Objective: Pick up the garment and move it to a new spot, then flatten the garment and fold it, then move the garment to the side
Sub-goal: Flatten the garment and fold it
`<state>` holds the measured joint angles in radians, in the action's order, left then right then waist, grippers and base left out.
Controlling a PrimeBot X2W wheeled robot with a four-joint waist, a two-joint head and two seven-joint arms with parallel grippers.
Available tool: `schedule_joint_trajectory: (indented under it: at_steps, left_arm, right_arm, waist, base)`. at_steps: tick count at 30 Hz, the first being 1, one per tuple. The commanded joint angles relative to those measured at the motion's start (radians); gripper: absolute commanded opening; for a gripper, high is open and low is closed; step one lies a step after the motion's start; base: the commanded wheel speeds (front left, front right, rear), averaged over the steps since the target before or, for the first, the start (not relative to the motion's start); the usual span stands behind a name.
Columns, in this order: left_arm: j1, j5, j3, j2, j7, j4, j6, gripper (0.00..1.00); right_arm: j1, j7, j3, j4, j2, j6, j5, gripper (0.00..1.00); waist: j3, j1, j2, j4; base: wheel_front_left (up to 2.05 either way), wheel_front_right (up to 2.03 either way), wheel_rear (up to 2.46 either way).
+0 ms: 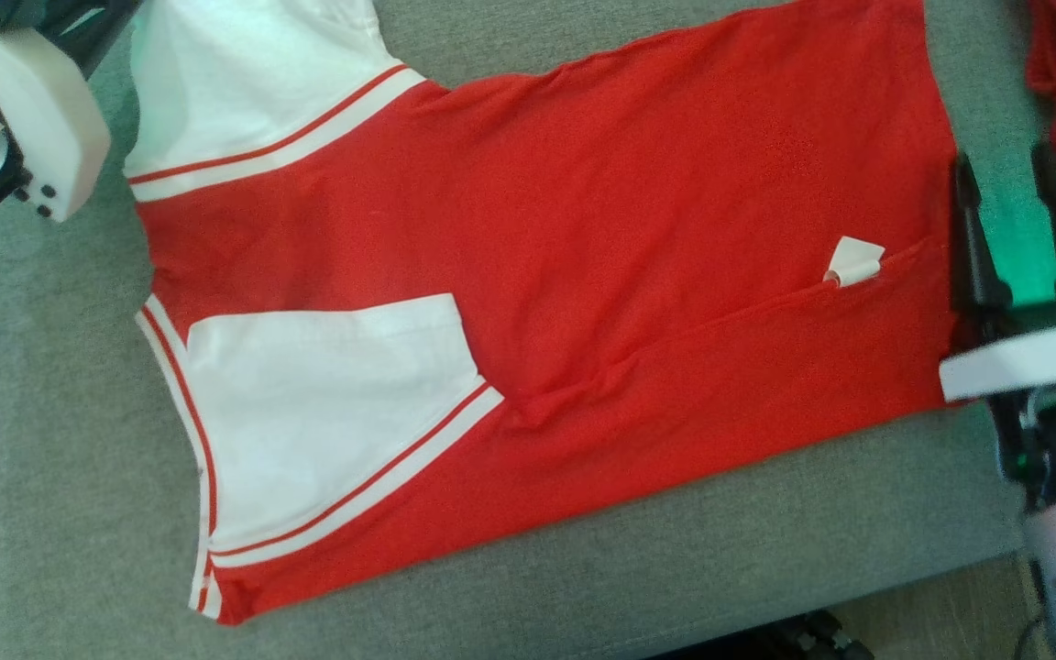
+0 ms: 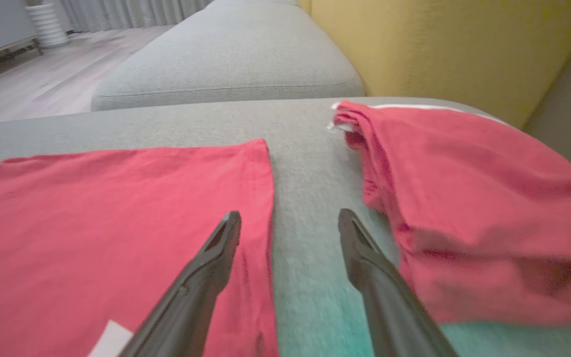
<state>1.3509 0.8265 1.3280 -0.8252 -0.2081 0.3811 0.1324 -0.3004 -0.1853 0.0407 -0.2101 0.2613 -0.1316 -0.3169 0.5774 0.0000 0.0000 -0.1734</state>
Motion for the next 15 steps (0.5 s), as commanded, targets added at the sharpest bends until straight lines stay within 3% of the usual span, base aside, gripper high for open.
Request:
schedule_joint_trajectory:
  at_steps: [1,15]
  left_arm:
    - [0.044,-0.004,-0.048,-0.025,0.008,-0.001,-0.002,0.00]
    - [0.048,-0.060,-0.048,0.029,0.021,0.034,-0.002,0.00]
  right_arm:
    - [-0.017,0.011,0.021,0.025,0.033,0.001,-0.007,1.00]
    - [-0.345,0.379,0.169,-0.152,0.175,0.001,-0.098,1.00]
  waist:
    - [-0.002,0.0000,0.0000,0.003]
    - [-0.008,0.0000,0.0000,0.040]
  base:
    - [0.00,0.00,0.00]
    - [0.00,0.00,0.00]
